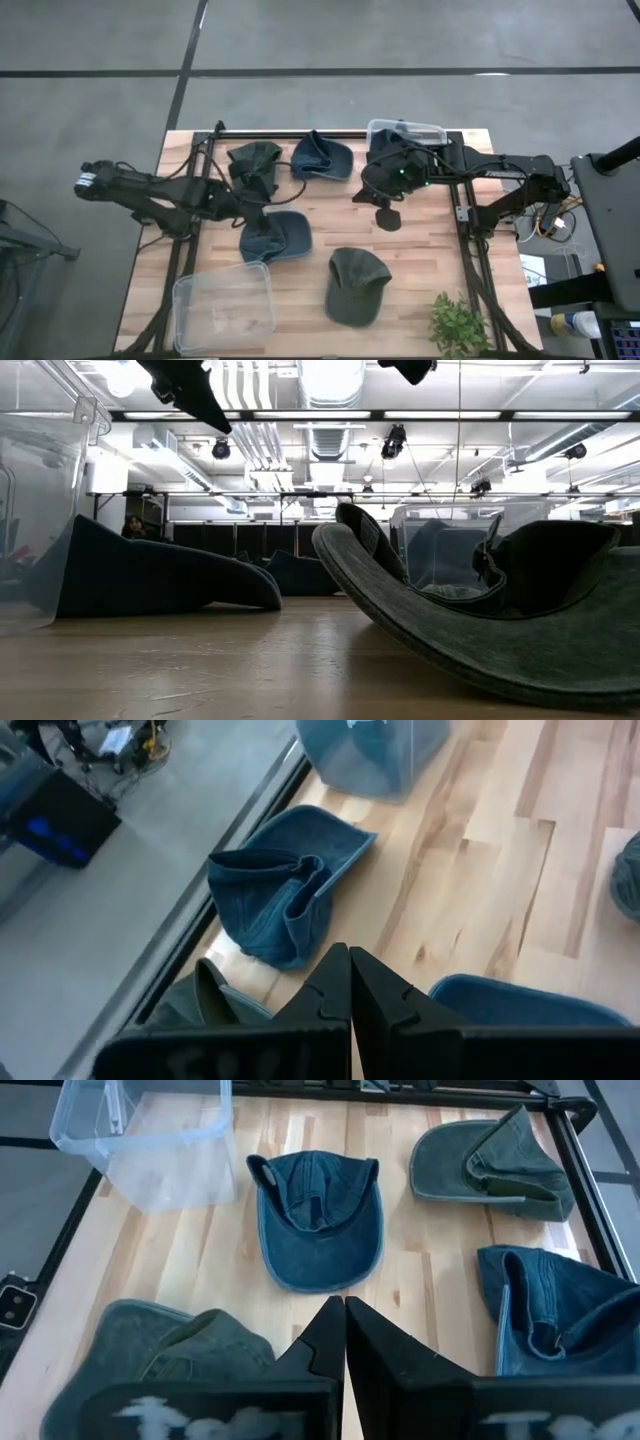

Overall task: Pick & Place hat
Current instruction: Put the bottom blue cap into the top transparent bin

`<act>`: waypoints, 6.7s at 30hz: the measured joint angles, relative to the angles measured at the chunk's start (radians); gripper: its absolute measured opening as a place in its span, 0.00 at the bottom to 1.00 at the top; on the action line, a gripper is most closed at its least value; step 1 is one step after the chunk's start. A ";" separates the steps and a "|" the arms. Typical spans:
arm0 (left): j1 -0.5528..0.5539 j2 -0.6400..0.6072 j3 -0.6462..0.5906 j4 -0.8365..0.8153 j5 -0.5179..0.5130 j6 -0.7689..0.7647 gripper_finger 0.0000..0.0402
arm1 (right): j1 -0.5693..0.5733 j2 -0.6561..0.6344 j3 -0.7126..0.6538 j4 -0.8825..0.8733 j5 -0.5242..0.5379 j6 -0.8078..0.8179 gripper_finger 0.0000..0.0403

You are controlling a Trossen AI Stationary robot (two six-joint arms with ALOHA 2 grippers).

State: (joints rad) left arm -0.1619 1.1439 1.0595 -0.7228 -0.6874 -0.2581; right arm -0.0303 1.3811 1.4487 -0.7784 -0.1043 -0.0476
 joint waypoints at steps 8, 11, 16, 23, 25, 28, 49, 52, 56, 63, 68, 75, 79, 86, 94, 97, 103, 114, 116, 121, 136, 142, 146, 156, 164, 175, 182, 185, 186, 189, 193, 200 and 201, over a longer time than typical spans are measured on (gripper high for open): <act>0.021 0.001 0.000 0.000 0.040 -0.017 0.00 | 0.000 0.000 0.000 0.007 -0.002 -0.011 0.02; 0.030 0.001 0.000 0.000 0.041 -0.044 0.02 | 0.000 0.000 0.000 0.007 -0.002 -0.012 0.02; 0.042 0.001 0.000 0.000 0.040 -0.056 0.14 | 0.000 0.000 0.000 0.007 -0.003 -0.016 0.02; 0.111 0.003 -0.013 -0.003 0.035 -0.058 0.32 | 0.000 0.000 0.000 0.007 -0.005 -0.015 0.02; 0.158 0.010 -0.020 -0.009 0.094 -0.058 0.33 | 0.000 0.000 0.000 0.007 -0.008 -0.012 0.02; 0.238 0.036 -0.024 -0.013 0.221 -0.058 0.34 | 0.000 0.000 0.000 0.007 -0.010 -0.012 0.02; 0.402 0.382 -0.028 -0.014 0.729 0.169 0.34 | 0.000 0.000 0.001 0.006 -0.009 -0.002 0.02; 0.403 0.418 -0.028 -0.013 0.736 0.177 0.34 | 0.000 0.000 0.001 0.006 -0.009 0.010 0.02; 0.402 0.453 -0.028 -0.011 0.750 0.194 0.34 | 0.000 0.000 0.001 0.006 -0.009 0.015 0.02; 0.402 0.495 -0.028 -0.009 0.803 0.218 0.34 | 0.000 0.000 0.001 0.008 -0.009 0.018 0.02; 0.402 0.527 -0.028 -0.009 0.877 0.236 0.34 | 0.000 0.000 0.001 0.008 -0.009 0.019 0.02; 0.402 0.542 -0.028 -0.003 0.919 0.259 0.30 | 0.000 0.000 0.001 0.009 -0.009 0.020 0.02; 0.402 0.538 -0.027 0.005 0.919 0.264 0.17 | 0.000 0.000 0.001 0.010 -0.009 0.020 0.02; 0.403 0.531 -0.009 -0.007 0.926 0.257 0.02 | 0.000 0.000 0.001 0.010 -0.009 0.022 0.02; 0.404 0.466 0.118 -0.157 0.853 0.267 0.01 | 0.000 0.000 0.001 0.010 -0.009 0.022 0.02; 0.404 0.435 0.197 -0.253 0.792 0.284 0.01 | 0.000 0.000 0.001 0.010 -0.009 0.022 0.02; 0.403 0.385 0.392 -0.397 0.708 0.315 0.01 | 0.000 0.000 0.001 0.008 -0.008 0.027 0.02; 0.397 0.333 0.755 -0.453 0.639 0.337 0.01 | 0.000 0.000 0.001 0.007 -0.009 0.049 0.02; 0.391 0.329 0.789 -0.444 0.623 0.352 0.01 | 0.000 0.000 0.001 0.007 -0.008 0.049 0.02; 0.371 0.321 0.813 -0.406 0.592 0.380 0.01 | 0.000 0.000 0.001 0.010 -0.009 0.049 0.02; 0.336 0.322 0.767 -0.394 0.556 0.390 0.01 | -0.008 0.000 0.001 0.037 0.001 0.128 0.22; 0.320 0.322 0.767 -0.394 0.556 0.390 0.01 | -0.038 -0.001 0.013 0.110 0.015 0.119 0.35; 0.308 0.322 0.767 -0.394 0.546 0.390 0.01 | -0.056 -0.003 0.069 0.108 0.107 0.068 0.41; 0.289 0.322 0.767 -0.363 0.528 0.403 0.01 | -0.101 0.065 0.185 0.093 0.124 -0.013 0.45; 0.283 0.322 0.767 -0.347 0.528 0.415 0.01 | -0.122 0.169 0.289 0.045 0.103 -0.068 0.47; 0.269 0.322 0.767 -0.346 0.528 0.422 0.01 | -0.126 0.383 0.568 -0.163 0.061 -0.120 0.47; 0.268 0.322 0.767 -0.347 0.528 0.434 0.01 | -0.125 0.507 0.728 -0.273 0.044 -0.118 0.41; 0.268 0.322 0.767 -0.347 0.528 0.435 0.01 | -0.126 0.525 0.759 -0.282 0.043 -0.119 0.30; 0.269 0.322 0.767 -0.346 0.528 0.435 0.01 | -0.125 0.530 0.766 -0.286 0.043 -0.123 0.25; 0.269 0.322 0.767 -0.343 0.525 0.436 0.01 | -0.124 0.527 0.777 -0.299 0.043 -0.128 0.09; 0.269 0.322 0.767 -0.326 0.522 0.436 0.02 | -0.125 0.512 0.772 -0.298 0.055 -0.117 0.04; 0.269 0.322 0.767 -0.301 0.525 0.415 0.12 | -0.124 0.501 0.772 -0.326 0.106 -0.118 0.03; 0.269 0.322 0.767 -0.294 0.524 0.414 0.13 | -0.125 0.501 0.772 -0.329 0.108 -0.118 0.03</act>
State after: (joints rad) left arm 0.1070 1.4662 1.8263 -1.0163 -0.1633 0.1556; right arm -0.1551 1.8820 2.2208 -1.1072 0.0040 -0.1658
